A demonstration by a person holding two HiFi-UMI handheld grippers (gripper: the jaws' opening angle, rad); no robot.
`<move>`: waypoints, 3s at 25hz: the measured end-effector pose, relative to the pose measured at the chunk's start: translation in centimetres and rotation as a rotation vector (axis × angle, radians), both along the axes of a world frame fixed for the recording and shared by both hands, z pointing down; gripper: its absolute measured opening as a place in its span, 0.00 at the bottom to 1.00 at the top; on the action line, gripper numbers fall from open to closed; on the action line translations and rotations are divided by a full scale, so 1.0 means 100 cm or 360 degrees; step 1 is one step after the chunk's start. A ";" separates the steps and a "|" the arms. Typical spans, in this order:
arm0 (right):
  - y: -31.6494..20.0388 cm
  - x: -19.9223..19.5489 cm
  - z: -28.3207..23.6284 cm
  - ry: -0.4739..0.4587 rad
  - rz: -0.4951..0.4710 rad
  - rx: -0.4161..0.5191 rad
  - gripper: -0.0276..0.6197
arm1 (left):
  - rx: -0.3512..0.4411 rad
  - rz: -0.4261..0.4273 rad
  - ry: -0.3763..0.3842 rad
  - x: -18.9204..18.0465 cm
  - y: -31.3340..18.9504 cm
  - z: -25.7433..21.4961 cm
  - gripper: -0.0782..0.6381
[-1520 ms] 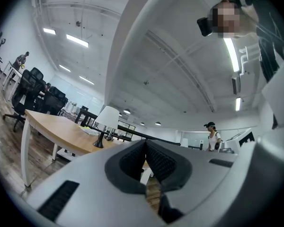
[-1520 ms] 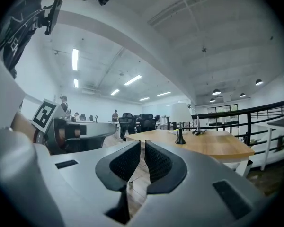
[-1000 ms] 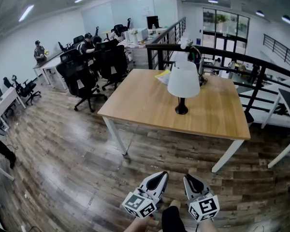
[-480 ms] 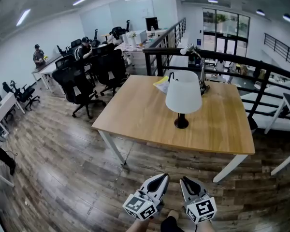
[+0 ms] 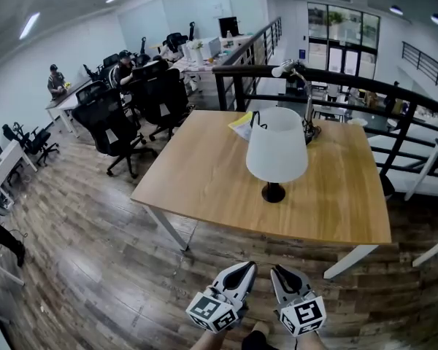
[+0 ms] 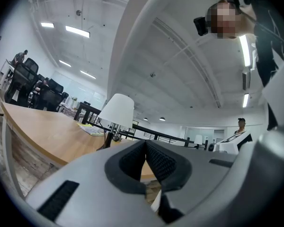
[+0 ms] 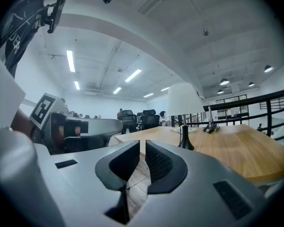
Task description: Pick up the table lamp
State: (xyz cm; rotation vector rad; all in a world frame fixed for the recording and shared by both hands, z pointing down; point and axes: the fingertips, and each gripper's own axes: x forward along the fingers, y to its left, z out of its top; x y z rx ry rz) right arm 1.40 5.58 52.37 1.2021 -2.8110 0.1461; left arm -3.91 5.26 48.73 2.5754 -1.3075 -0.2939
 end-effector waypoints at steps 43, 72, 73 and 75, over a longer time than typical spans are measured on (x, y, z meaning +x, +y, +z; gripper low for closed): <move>-0.161 -0.010 0.028 0.0053 0.0134 -0.0077 0.12 | -0.0189 0.0303 0.0289 0.020 -0.174 0.015 0.12; -0.234 -0.024 0.058 0.0143 0.0232 -0.0124 0.12 | -0.0171 0.0696 0.0796 0.018 -0.262 -0.004 0.31; -0.235 -0.023 0.059 0.0144 0.0237 -0.0127 0.12 | -0.0161 0.0718 0.0811 0.019 -0.263 -0.005 0.31; -0.238 -0.023 0.061 0.0150 0.0246 -0.0130 0.12 | -0.0144 0.0767 0.0828 0.021 -0.263 -0.007 0.31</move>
